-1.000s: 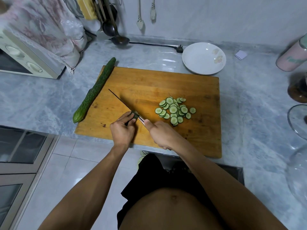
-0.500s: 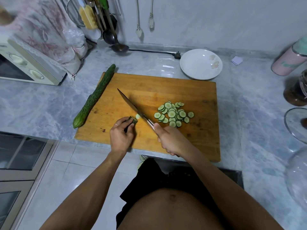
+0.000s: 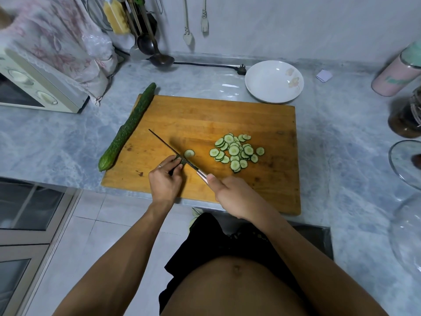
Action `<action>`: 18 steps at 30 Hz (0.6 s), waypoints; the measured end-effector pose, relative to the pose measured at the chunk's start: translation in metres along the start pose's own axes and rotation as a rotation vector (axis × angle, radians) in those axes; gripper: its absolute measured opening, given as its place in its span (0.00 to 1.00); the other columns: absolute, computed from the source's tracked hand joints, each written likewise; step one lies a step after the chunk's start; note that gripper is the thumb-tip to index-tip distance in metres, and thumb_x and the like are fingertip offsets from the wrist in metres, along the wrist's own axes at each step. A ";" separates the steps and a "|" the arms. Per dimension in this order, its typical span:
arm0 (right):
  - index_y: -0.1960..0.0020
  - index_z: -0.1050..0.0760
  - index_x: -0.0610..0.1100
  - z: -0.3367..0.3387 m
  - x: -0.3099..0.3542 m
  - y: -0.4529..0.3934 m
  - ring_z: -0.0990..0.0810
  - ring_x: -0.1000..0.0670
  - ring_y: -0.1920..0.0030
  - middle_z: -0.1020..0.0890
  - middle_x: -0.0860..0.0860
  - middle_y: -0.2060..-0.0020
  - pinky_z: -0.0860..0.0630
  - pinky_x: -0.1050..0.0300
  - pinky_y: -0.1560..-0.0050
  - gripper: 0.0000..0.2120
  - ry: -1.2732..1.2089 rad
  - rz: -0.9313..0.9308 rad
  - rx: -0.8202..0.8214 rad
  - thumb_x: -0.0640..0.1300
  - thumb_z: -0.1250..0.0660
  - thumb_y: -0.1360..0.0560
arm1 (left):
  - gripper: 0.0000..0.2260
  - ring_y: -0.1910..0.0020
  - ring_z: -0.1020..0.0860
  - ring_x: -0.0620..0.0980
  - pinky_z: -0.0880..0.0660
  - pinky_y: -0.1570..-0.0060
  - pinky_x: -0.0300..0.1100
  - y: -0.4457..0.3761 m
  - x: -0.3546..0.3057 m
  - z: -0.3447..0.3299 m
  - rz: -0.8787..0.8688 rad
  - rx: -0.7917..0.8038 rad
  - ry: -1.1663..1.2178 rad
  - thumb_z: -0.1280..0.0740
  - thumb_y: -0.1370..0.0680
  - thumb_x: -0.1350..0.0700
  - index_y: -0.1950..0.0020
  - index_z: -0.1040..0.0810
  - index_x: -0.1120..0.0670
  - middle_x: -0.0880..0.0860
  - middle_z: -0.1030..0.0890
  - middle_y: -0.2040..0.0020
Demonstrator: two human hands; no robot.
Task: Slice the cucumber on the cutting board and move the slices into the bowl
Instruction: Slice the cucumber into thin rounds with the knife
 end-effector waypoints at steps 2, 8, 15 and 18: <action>0.70 0.35 0.46 0.000 -0.001 -0.001 0.31 0.49 0.69 0.30 0.48 0.69 0.36 0.53 0.65 0.29 0.009 0.000 0.005 0.63 0.53 0.18 | 0.08 0.50 0.22 0.43 0.36 0.46 0.18 0.001 0.000 -0.001 0.006 -0.007 0.002 0.28 0.27 0.66 0.48 0.15 0.61 0.57 0.16 0.45; 0.68 0.35 0.44 0.001 0.004 -0.007 0.30 0.49 0.70 0.29 0.48 0.70 0.36 0.53 0.66 0.29 0.022 -0.014 0.032 0.63 0.53 0.18 | 0.09 0.49 0.22 0.43 0.34 0.43 0.20 0.001 0.002 -0.002 -0.013 -0.012 -0.016 0.30 0.27 0.68 0.48 0.15 0.61 0.57 0.16 0.45; 0.69 0.36 0.45 -0.005 0.013 -0.031 0.31 0.47 0.67 0.28 0.45 0.66 0.38 0.54 0.66 0.29 0.047 -0.030 0.042 0.61 0.53 0.17 | 0.14 0.48 0.18 0.51 0.28 0.42 0.29 0.003 0.004 -0.002 -0.126 0.022 -0.049 0.35 0.30 0.72 0.48 0.15 0.63 0.58 0.16 0.45; 0.69 0.33 0.44 -0.010 0.013 -0.041 0.28 0.44 0.62 0.26 0.44 0.63 0.35 0.54 0.59 0.29 0.055 -0.036 0.035 0.62 0.53 0.17 | 0.14 0.49 0.19 0.47 0.30 0.43 0.24 0.003 0.003 -0.002 -0.108 0.002 -0.021 0.34 0.30 0.73 0.49 0.15 0.64 0.59 0.16 0.46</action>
Point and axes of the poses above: each hand's wrist, its own y-axis away from the middle knuckle, its own z-axis out of the back of the hand, x = y × z, the point moved 2 cm from there along -y, towards the middle knuckle
